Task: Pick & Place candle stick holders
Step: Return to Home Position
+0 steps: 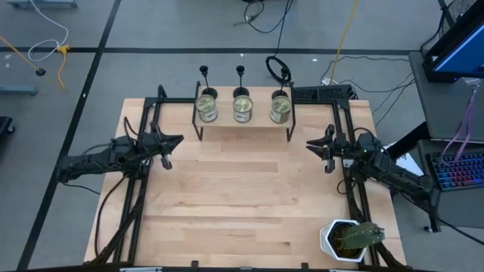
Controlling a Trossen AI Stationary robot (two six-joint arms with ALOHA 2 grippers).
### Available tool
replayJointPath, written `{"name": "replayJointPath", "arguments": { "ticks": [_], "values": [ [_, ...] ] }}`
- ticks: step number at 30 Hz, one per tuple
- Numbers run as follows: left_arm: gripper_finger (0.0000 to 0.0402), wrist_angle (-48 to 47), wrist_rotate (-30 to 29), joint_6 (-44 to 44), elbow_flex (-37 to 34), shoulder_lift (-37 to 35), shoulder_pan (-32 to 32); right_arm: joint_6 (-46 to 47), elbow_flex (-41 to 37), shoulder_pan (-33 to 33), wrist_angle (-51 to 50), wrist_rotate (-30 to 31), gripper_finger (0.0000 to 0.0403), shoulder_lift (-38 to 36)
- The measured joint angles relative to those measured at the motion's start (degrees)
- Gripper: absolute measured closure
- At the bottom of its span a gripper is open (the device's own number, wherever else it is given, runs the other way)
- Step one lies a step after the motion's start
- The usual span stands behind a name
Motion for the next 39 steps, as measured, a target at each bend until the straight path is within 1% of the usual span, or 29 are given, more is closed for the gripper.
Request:
{"name": "replayJointPath", "arguments": {
  "ticks": [4,7,9,12,22,24,29,32,37,39],
  "values": [
    [0.0364,4.9,0.1,0.0,-3.0,0.0,0.0,1.0,-1.2,0.0,-0.2,-0.3,0.0330,-0.3],
    [0.0364,9.2,2.9,1.7,-5.5,0.0,0.0,1.8,-2.7,0.0,2.1,-0.2,0.0330,-0.3],
    [0.0364,9.2,4.4,2.5,-5.4,0.1,0.0,3.1,-3.9,0.0,3.7,-0.6,0.0330,-0.2],
    [0.0364,9.3,4.6,2.4,-5.4,0.0,0.0,2.6,-4.3,0.0,5.4,-3.0,0.0330,-0.3],
    [0.0364,7.4,4.8,0.4,-5.4,0.1,0.0,3.4,-4.4,0.0,5.4,-2.6,0.0330,-0.2],
    [0.0364,7.4,4.8,0.4,-5.4,0.1,0.0,3.7,-4.5,0.0,5.9,-1.5,0.0330,-0.2],
    [0.0364,7.4,4.8,0.4,-5.4,0.1,0.0,3.8,-4.5,0.0,3.8,3.2,0.0330,-0.2],
    [0.0364,7.5,4.8,0.4,-5.4,0.1,0.0,5.4,-4.5,0.4,2.7,6.3,0.0330,-0.2],
    [0.0364,7.4,4.8,0.4,-5.3,0.1,0.0,2.1,-4.6,1.2,2.3,10.7,0.0330,-0.2],
    [0.0364,7.5,4.7,0.4,-5.3,0.1,0.0,2.1,-4.6,1.2,2.3,10.9,0.0330,-0.2]
  ]
}}
